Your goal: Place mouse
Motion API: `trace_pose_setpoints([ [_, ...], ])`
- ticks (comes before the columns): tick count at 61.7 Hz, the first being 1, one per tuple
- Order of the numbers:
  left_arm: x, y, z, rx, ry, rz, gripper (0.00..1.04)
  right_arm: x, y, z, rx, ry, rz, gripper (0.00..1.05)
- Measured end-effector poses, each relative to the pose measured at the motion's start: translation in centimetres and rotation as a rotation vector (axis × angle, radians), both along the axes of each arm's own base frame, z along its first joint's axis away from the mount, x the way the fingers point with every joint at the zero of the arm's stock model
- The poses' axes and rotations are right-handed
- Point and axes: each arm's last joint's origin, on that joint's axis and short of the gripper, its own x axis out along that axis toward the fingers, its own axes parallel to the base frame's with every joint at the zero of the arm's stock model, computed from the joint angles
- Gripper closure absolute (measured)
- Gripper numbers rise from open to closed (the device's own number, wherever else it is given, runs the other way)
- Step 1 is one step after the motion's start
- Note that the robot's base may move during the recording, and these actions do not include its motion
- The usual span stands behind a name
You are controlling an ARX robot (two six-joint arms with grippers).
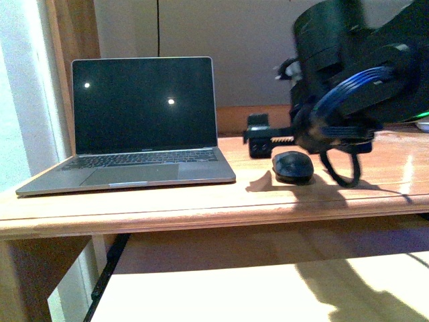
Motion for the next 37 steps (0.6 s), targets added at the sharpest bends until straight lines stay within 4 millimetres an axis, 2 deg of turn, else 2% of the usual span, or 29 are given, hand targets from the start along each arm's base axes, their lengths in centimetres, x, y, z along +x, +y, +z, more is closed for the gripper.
trace_pose_setpoints([
  [4,0.0,0.0,0.0,0.000,0.000,0.000,0.08,-2.3,-2.6,1.5,0.055,-0.067,0.039,0.07],
  [7,0.0,0.0,0.0,0.000,0.000,0.000,0.08,-5.3,-5.5,2.6,0.090,-0.131,0.087,0.07],
  [13,0.0,0.0,0.0,0.000,0.000,0.000,0.08,-9.7,-9.1,2.3,0.105,-0.164,0.150,0.07],
  [17,0.0,0.0,0.0,0.000,0.000,0.000,0.08,-12.5,-11.1,1.0,0.093,-0.147,0.196,0.07],
  [21,0.0,0.0,0.0,0.000,0.000,0.000,0.08,-15.6,-13.1,-1.2,0.071,-0.110,0.251,0.07],
  [31,0.0,0.0,0.0,0.000,0.000,0.000,0.08,-22.0,-16.6,-6.1,0.005,-0.012,0.393,0.07],
  [37,0.0,0.0,0.0,0.000,0.000,0.000,0.08,-24.4,-17.6,-7.6,-0.007,0.019,0.470,0.07],
])
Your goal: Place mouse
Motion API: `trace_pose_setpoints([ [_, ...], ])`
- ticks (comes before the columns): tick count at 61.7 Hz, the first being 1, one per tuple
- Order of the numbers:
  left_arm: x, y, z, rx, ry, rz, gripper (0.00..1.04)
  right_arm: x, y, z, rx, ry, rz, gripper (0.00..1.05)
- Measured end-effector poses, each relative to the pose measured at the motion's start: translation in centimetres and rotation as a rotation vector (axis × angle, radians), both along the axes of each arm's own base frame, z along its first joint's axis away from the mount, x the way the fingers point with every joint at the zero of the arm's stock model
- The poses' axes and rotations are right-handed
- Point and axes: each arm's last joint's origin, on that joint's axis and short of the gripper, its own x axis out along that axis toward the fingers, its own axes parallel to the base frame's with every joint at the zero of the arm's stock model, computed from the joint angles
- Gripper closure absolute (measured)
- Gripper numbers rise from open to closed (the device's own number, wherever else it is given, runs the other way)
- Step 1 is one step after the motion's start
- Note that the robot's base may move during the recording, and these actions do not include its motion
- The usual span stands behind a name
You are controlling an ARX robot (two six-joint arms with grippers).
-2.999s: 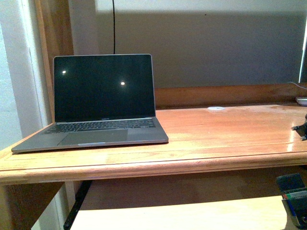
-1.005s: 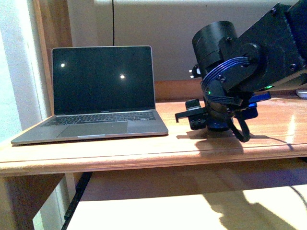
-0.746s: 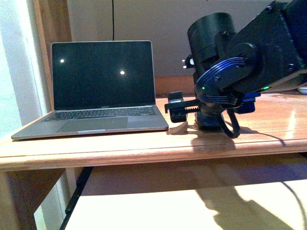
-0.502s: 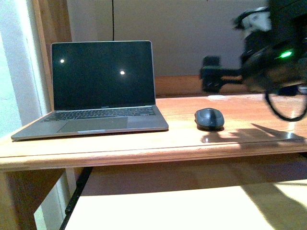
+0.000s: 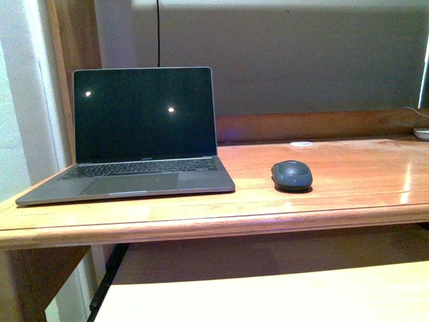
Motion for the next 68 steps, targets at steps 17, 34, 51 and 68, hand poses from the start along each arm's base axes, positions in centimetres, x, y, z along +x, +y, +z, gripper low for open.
trace_pose_setpoints([
  [17,0.0,0.0,0.0,0.000,0.000,0.000,0.08,-2.6,0.2,-3.8,-0.099,0.112,0.125,0.07],
  [34,0.0,0.0,0.0,0.000,0.000,0.000,0.08,0.2,4.2,-6.2,-0.234,0.107,0.164,0.07],
  [51,0.0,0.0,0.0,0.000,0.000,0.000,0.08,1.9,7.4,-7.9,-0.254,0.146,0.236,0.07],
  [68,0.0,0.0,0.0,0.000,0.000,0.000,0.08,7.4,9.9,-8.1,-0.276,0.129,0.086,0.07],
])
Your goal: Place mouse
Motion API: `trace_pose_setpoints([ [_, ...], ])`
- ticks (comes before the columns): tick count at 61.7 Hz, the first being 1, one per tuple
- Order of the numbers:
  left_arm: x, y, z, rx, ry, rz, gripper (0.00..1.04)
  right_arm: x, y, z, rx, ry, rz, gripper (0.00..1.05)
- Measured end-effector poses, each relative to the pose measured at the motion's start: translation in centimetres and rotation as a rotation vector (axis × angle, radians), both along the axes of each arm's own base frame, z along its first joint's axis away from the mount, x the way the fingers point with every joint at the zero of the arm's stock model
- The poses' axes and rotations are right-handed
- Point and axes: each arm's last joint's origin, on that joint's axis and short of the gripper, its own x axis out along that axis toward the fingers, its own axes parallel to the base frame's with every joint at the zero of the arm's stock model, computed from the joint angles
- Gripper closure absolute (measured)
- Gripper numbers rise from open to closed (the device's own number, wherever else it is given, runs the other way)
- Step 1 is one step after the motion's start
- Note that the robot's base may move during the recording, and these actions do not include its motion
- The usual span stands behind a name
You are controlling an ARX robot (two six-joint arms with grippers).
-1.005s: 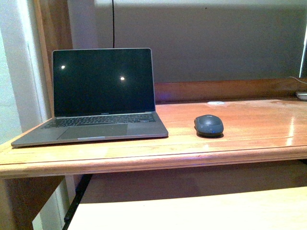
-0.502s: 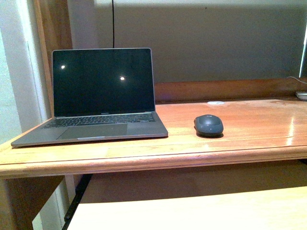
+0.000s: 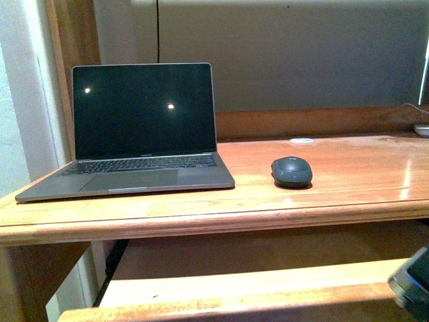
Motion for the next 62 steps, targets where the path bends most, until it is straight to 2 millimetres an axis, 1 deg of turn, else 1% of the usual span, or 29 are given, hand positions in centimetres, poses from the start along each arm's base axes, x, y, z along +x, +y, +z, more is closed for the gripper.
trace_pose_setpoints([
  [12,0.0,0.0,0.0,0.000,0.000,0.000,0.08,5.4,1.9,0.9,-0.011,-0.027,-0.141,0.07],
  [20,0.0,0.0,0.0,0.000,0.000,0.000,0.08,8.3,2.8,1.2,-0.026,-0.035,-0.239,0.07],
  [28,0.0,0.0,0.0,0.000,0.000,0.000,0.08,9.0,3.5,1.0,-0.027,-0.007,-0.312,0.07],
  [37,0.0,0.0,0.0,0.000,0.000,0.000,0.08,9.0,3.5,1.4,0.019,0.000,-0.337,0.07],
  [42,0.0,0.0,0.0,0.000,0.000,0.000,0.08,8.5,2.7,2.4,0.058,-0.014,-0.370,0.07],
  [47,0.0,0.0,0.0,0.000,0.000,0.000,0.08,7.3,1.2,4.6,0.116,-0.072,-0.434,0.07],
  [50,0.0,0.0,0.0,0.000,0.000,0.000,0.08,5.6,-0.1,6.2,0.174,-0.111,-0.477,0.07],
  [53,0.0,0.0,0.0,0.000,0.000,0.000,0.08,4.0,-1.1,7.1,0.213,-0.133,-0.508,0.07],
  [56,0.0,0.0,0.0,0.000,0.000,0.000,0.08,2.1,-2.0,7.5,0.244,-0.136,-0.535,0.07],
  [57,0.0,0.0,0.0,0.000,0.000,0.000,0.08,1.2,-2.4,7.6,0.253,-0.132,-0.544,0.07],
  [58,0.0,0.0,0.0,0.000,0.000,0.000,0.08,0.8,-2.6,7.6,0.262,-0.128,-0.551,0.07],
  [61,0.0,0.0,0.0,0.000,0.000,0.000,0.08,-1.7,-3.6,7.3,0.289,-0.109,-0.575,0.07],
  [62,0.0,0.0,0.0,0.000,0.000,0.000,0.08,-2.1,-3.8,7.3,0.294,-0.105,-0.582,0.07],
])
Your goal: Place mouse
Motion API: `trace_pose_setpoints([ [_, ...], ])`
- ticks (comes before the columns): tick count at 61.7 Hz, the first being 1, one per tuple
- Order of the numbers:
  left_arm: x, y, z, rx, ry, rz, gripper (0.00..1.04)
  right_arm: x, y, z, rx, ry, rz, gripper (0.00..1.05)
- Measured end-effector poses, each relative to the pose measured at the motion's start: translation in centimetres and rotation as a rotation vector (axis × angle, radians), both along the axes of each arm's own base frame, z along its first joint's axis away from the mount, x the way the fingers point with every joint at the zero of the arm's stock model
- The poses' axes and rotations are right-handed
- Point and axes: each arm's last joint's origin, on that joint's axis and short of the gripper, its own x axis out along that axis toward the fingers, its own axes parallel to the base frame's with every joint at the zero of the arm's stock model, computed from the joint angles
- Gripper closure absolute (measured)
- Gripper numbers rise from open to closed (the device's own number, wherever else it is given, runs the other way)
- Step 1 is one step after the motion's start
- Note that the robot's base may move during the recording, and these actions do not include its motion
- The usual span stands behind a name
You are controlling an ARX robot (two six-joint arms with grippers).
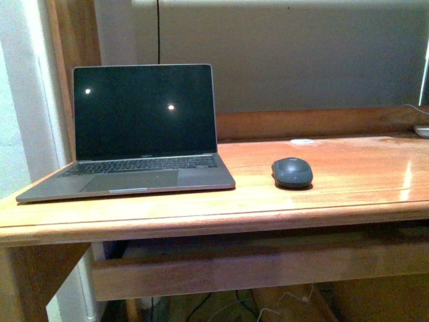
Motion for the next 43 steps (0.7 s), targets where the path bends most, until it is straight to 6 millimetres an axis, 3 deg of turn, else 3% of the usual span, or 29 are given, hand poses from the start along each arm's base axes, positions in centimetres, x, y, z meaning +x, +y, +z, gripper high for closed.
trace_pose_setpoints([
  [9,0.0,0.0,0.0,0.000,0.000,0.000,0.08,-6.4,-1.2,-0.3,0.076,-0.006,-0.047,0.07],
  [20,0.0,0.0,0.0,0.000,0.000,0.000,0.08,-12.1,0.4,-0.3,0.126,-0.103,-0.061,0.07],
  [25,0.0,0.0,0.0,0.000,0.000,0.000,0.08,-12.8,1.2,-0.2,0.184,-0.162,-0.036,0.07],
  [32,0.0,0.0,0.0,0.000,0.000,0.001,0.08,-12.8,1.8,-2.1,0.230,-0.132,-0.052,0.08],
  [39,0.0,0.0,0.0,0.000,0.000,0.002,0.08,-12.8,1.6,-3.1,0.137,-0.271,0.063,0.25],
  [43,0.0,0.0,0.0,0.000,0.000,0.000,0.08,-13.0,1.1,-2.6,0.008,-0.330,0.088,0.42],
])
